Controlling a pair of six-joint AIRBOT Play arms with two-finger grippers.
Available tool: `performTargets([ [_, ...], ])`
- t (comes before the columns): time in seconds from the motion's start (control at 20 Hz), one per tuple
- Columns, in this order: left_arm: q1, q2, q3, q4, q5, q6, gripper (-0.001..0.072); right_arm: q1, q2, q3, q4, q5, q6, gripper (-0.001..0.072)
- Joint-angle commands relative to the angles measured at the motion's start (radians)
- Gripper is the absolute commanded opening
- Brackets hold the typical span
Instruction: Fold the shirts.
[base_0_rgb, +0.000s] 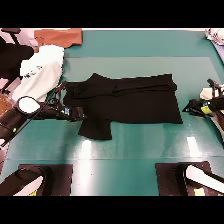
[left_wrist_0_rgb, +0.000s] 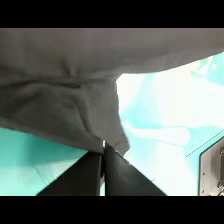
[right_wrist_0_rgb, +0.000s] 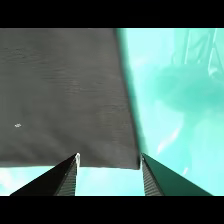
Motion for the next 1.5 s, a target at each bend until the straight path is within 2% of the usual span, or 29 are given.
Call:
performTargets([
  [0.0, 0.0, 0.001, 0.039, 0.005, -0.009, -0.013, 0.0027, -0.074, -0.001, -0.116, 0.116, -0.06, -0.087, 0.048],
  [0.2, 0.0, 0.001, 0.057, 0.005, -0.009, -0.013, 0.0028, -0.127, -0.001, -0.206, 0.137, -0.103, -0.132, 0.0481],
  [0.5, 0.0, 0.001, 0.064, 0.003, -0.007, -0.018, 0.0028, -0.127, -0.001, -0.252, 0.188, -0.146, -0.142, 0.0477],
  [0.55, 0.0, 0.0, 0.064, 0.003, -0.005, -0.03, 0.0027, -0.104, 0.0, -0.251, 0.223, -0.164, -0.143, 0.0446],
  [0.65, 0.0, 0.001, 0.064, 0.003, 0.004, -0.038, 0.0027, -0.048, 0.0, -0.251, 0.266, -0.198, -0.142, 0.0328],
  [0.8, 0.0, 0.0, 0.069, 0.003, 0.028, -0.04, 0.0027, 0.028, 0.0, -0.241, 0.27, -0.234, -0.137, 0.0017],
  [1.0, 0.002, 0.0, 0.151, 0.018, 0.029, -0.052, 0.0027, 0.048, 0.0, -0.112, 0.267, -0.154, -0.12, 0.0016],
  [1.15, 0.002, 0.0, 0.232, 0.174, 0.042, -0.173, 0.0027, 0.048, 0.0, 0.01, 0.268, -0.105, -0.089, 0.0016],
  [1.25, 0.002, 0.0, 0.27, 0.253, 0.087, -0.224, 0.0027, 0.048, 0.0, 0.082, 0.267, -0.119, -0.064, 0.0016],
  [1.45, 0.002, -0.024, 0.28, 0.287, 0.228, -0.261, 0.0026, 0.048, -0.004, 0.16, 0.267, -0.199, -0.028, 0.0015],
])
